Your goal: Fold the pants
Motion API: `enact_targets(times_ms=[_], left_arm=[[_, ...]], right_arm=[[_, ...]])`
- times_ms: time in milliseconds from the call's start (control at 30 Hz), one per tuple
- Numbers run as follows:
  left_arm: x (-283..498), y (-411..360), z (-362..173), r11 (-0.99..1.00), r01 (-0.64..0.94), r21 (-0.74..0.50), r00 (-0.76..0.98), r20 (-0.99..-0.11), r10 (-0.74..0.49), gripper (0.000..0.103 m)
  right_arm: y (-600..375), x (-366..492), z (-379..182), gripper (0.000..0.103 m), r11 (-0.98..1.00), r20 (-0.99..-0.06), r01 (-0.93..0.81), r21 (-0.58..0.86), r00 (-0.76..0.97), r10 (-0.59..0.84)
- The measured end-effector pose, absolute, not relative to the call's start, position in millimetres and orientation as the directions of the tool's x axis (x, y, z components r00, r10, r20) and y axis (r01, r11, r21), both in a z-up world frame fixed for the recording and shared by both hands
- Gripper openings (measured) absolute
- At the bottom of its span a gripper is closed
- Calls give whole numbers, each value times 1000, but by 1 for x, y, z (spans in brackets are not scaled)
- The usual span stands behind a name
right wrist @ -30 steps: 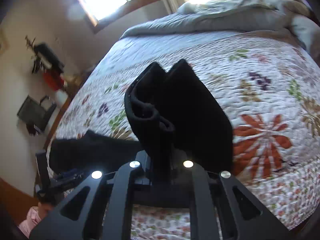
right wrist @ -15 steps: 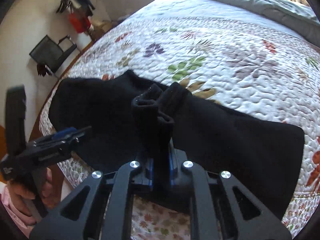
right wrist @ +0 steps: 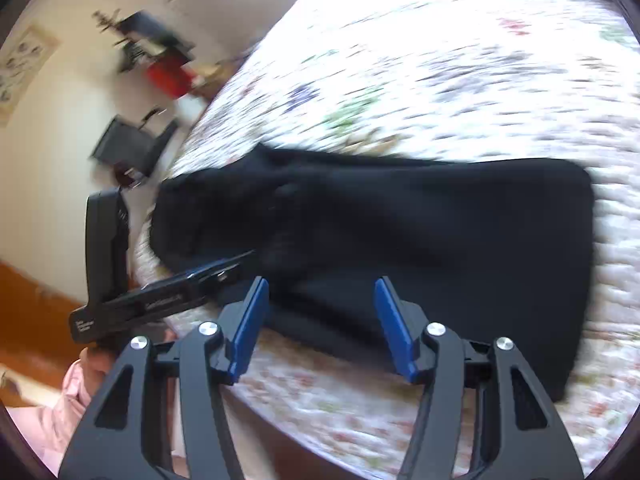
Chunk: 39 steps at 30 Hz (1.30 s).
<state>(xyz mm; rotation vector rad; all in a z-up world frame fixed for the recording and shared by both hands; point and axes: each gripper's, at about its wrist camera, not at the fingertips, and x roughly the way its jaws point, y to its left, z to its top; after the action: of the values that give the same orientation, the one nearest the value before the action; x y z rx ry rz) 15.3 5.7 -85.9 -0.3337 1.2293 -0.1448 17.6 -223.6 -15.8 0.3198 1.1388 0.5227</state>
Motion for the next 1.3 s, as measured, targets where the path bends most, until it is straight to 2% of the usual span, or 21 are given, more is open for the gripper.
enact_targets(times_ms=[167, 200, 233, 267, 300, 333, 367, 433, 600, 700, 767, 900, 967, 1133, 1300], left_arm=[[25, -22, -99, 947, -61, -316, 297, -911, -285, 84], [26, -26, -99, 953, -66, -297, 298, -917, -266, 82], [25, -28, -99, 957, -70, -282, 301, -920, -249, 56], [25, -30, -99, 962, -76, -262, 301, -926, -228, 41], [25, -27, -98, 962, -86, -259, 304, -926, -223, 37], [25, -25, -97, 959, -90, -270, 308, -923, -231, 24], [24, -23, -96, 953, -90, -290, 313, -916, -249, 17], [21, -16, -91, 944, -102, -313, 326, -907, -266, 14], [9, 14, -74, 949, -134, -287, 385, -897, -217, 12], [9, 28, -85, 956, -151, -253, 363, -913, -184, 13], [9, 28, -93, 962, -141, -236, 366, -915, -171, 16], [10, 17, -93, 981, -98, -168, 385, -915, -119, 22], [10, 19, -88, 982, -92, -167, 379, -918, -120, 32], [4, 38, -45, 962, -88, -258, 462, -866, -190, 32], [25, 8, -28, 945, 34, -326, 473, -827, -302, 34]], right_arm=[[-284, 8, -20, 58, 857, -778, -97, 507, 378, 503], [-288, 6, -22, 58, 858, -778, -85, 507, 382, 498], [-292, 5, -23, 58, 859, -780, -76, 506, 385, 494], [-296, 2, -24, 58, 858, -779, -69, 508, 387, 492], [-298, 3, -25, 58, 856, -777, -64, 513, 389, 494], [-298, 4, -27, 58, 854, -774, -58, 517, 393, 496], [-301, 4, -27, 58, 850, -769, -51, 525, 399, 499], [-303, 7, -26, 58, 849, -766, -49, 527, 405, 499], [-297, 11, -25, 58, 844, -756, -79, 530, 407, 513], [-289, 16, -40, 56, 848, -779, -80, 524, 357, 515], [-285, 22, -60, 54, 869, -822, -32, 494, 308, 479], [-285, 26, -76, 54, 871, -827, -18, 491, 303, 473], [-285, 27, -75, 54, 873, -832, -26, 486, 291, 472], [-293, 32, -35, 56, 866, -805, -57, 497, 344, 484], [-297, 61, -22, 57, 888, -813, -60, 456, 377, 444]])
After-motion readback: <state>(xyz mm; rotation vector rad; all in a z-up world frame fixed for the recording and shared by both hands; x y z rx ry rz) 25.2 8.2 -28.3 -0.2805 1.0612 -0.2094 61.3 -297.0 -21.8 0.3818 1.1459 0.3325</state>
